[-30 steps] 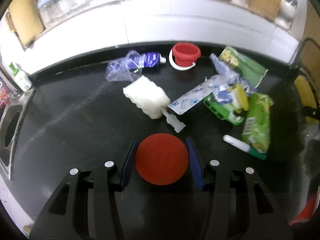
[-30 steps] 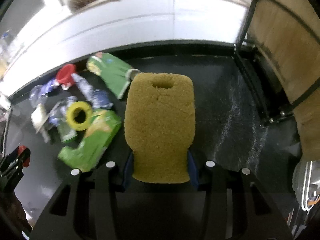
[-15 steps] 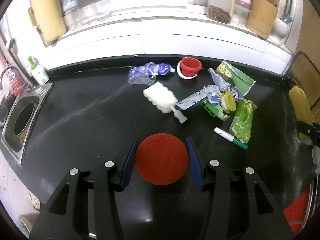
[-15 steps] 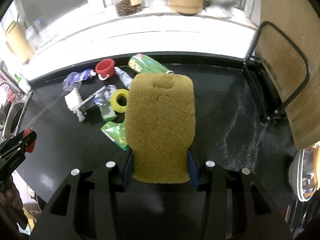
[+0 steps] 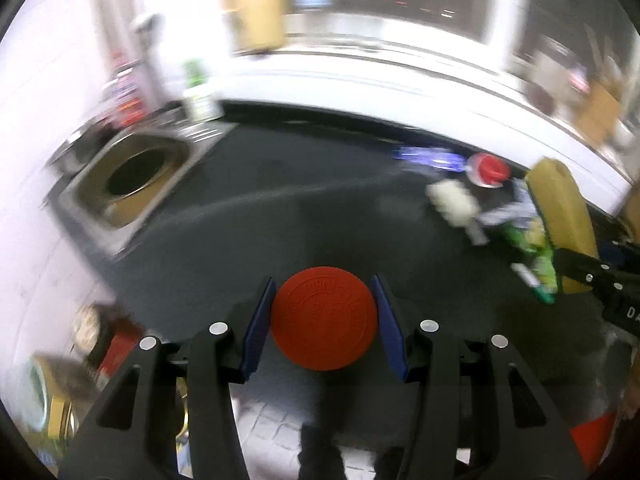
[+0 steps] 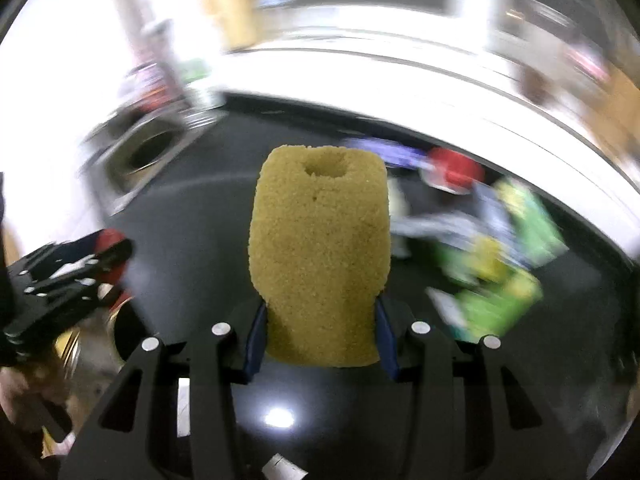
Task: Collect trash
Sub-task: 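Carry lid and sponge down to the floor bin and open both tools over it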
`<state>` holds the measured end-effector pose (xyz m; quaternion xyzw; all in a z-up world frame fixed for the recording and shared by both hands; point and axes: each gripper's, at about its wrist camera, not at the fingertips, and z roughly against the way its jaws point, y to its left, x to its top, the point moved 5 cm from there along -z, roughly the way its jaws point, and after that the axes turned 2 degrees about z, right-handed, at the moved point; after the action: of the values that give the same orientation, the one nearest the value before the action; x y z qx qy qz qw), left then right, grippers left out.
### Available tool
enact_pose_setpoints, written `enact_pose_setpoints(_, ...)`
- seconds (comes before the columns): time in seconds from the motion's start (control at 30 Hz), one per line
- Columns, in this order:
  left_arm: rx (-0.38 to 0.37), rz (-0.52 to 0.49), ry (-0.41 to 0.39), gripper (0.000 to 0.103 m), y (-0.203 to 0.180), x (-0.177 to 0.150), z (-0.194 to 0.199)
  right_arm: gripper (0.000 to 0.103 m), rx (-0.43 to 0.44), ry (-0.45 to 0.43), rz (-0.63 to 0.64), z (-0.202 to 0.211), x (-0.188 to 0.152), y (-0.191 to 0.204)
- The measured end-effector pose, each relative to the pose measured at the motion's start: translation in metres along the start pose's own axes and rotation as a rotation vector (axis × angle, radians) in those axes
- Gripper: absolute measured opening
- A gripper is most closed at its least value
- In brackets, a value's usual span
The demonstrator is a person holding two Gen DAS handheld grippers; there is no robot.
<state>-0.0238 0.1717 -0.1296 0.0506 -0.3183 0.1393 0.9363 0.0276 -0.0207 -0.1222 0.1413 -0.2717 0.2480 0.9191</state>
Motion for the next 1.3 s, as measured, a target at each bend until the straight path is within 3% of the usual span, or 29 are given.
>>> enact_pose_setpoints(0.13, 0.117, 0.135, 0.018, 0.048, 0.083, -0.030, 0.011, 0.045, 0.190, 0.050, 0.160, -0.033, 0.026, 0.109)
enact_pose_setpoints(0.33, 0.286, 0.395, 0.091, 0.048, 0.221, -0.112, 0.015, 0.045, 0.458, 0.184, 0.392, -0.084, 0.019, 0.273)
enact_pose_setpoints(0.43, 0.312, 0.502, 0.097, 0.048, 0.269, -0.154, 0.007, 0.046, 0.556, 0.283, 0.468, -0.118, 0.000, 0.343)
enact_pose_setpoints(0.6, 0.304, 0.652, 0.132, 0.048, 0.327, -0.214, -0.036, 0.046, 0.598, 0.442, 0.506, -0.193, -0.036, 0.424)
enact_pose_setpoints(0.8, 0.263, 0.697, 0.133, 0.048, 0.376, -0.259, -0.090, 0.046, 0.557, 0.554, 0.538, -0.283, -0.060, 0.490)
enact_pose_setpoints(0.97, 0.233, 0.750, 0.150, 0.048, 0.402, -0.279, -0.124, 0.048, 0.539, 0.590, 0.559, -0.321, -0.073, 0.521)
enact_pose_setpoints(1.0, 0.228, 0.757, 0.145, 0.051, 0.406, -0.281, -0.129, 0.052, 0.542, 0.593, 0.565, -0.326, -0.074, 0.527)
enact_pose_setpoints(1.03, 0.226, 0.761, 0.149, 0.070, 0.409, -0.283, -0.133, 0.054, 0.542, 0.604, 0.567, -0.330, -0.076, 0.533)
enact_pose_setpoints(1.1, 0.257, 0.765, 0.135, 0.085, 0.417, -0.287, -0.135, 0.074, 0.546, 0.629, 0.565, -0.337, -0.079, 0.536)
enact_pose_setpoints(1.13, 0.257, 0.762, 0.127, 0.085, 0.419, -0.288, -0.135, 0.079, 0.545, 0.626, 0.560, -0.339, -0.078, 0.537)
enact_pose_setpoints(1.3, 0.254, 0.767, 0.144, 0.085, 0.421, -0.290, -0.130, 0.083, 0.549, 0.609, 0.533, -0.329, -0.064, 0.521)
